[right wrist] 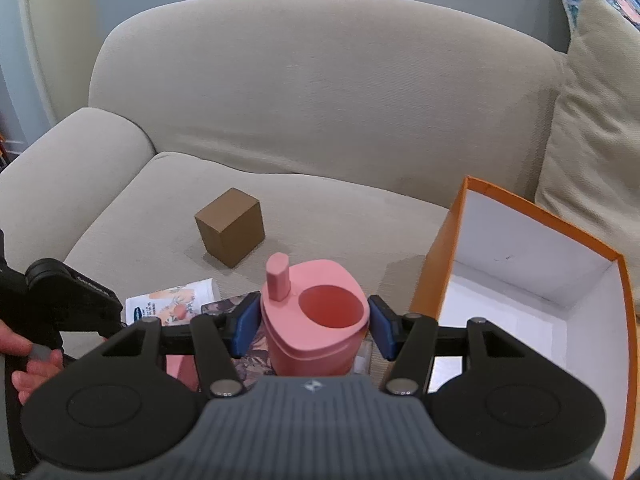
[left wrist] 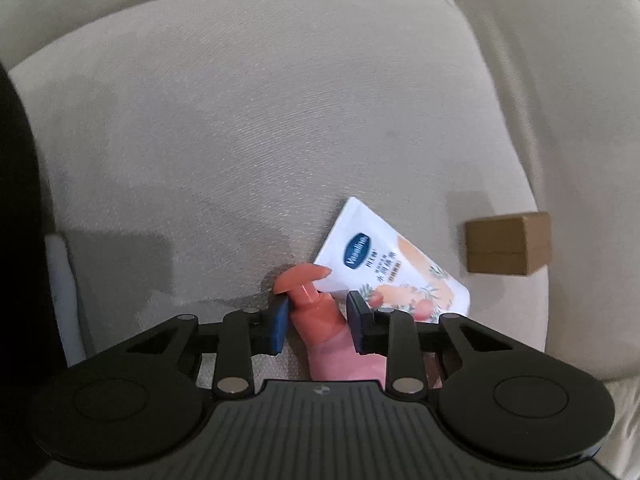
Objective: Organize rigid objects
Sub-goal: 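Grasp the pink spray bottle with the left gripper while the right holds the dispenser, then carry both pink items into the orange box and open both grippers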
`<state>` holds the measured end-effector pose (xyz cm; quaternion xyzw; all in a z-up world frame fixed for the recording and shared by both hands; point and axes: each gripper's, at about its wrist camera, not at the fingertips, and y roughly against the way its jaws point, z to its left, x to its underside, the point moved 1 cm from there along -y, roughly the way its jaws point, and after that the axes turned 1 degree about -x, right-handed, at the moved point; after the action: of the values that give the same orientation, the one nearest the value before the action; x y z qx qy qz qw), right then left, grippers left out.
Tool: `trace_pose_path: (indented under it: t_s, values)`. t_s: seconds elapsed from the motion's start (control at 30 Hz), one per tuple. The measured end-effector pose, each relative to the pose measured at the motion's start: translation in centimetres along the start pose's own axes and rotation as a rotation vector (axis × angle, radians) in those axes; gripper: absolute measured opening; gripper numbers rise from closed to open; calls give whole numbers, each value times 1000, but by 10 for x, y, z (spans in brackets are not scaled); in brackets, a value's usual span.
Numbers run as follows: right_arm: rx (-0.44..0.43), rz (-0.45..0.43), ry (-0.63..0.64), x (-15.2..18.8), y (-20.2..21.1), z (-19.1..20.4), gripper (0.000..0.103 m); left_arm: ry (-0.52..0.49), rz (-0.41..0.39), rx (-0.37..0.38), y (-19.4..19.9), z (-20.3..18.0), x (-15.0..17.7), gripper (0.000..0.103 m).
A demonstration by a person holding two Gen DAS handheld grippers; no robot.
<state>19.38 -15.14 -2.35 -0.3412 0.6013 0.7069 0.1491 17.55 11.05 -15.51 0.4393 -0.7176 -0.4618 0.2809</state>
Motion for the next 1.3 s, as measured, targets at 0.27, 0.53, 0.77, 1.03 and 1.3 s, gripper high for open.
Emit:
trace_pose_path:
  t_s: [0.27,0.53,0.77,1.03,1.3]
  values:
    - [-37,-9,-65,3,9,-6,59,-349,-127,77,40,-27,17,29]
    - [-103,-37,-100,3,31,-16,59,-682,-252,146,80,-72,50,29]
    - [-96,-93,-106,-3,56,-30,59,-870,-295,242,119,-111,79,29]
    - [-52,-164,-115,-20,83,-66,59,-1088,-314,398,146,-177,120,29]
    - [12,-113,-83,-17,74,-121,59,-1345,-273,478,126,-236,177,29]
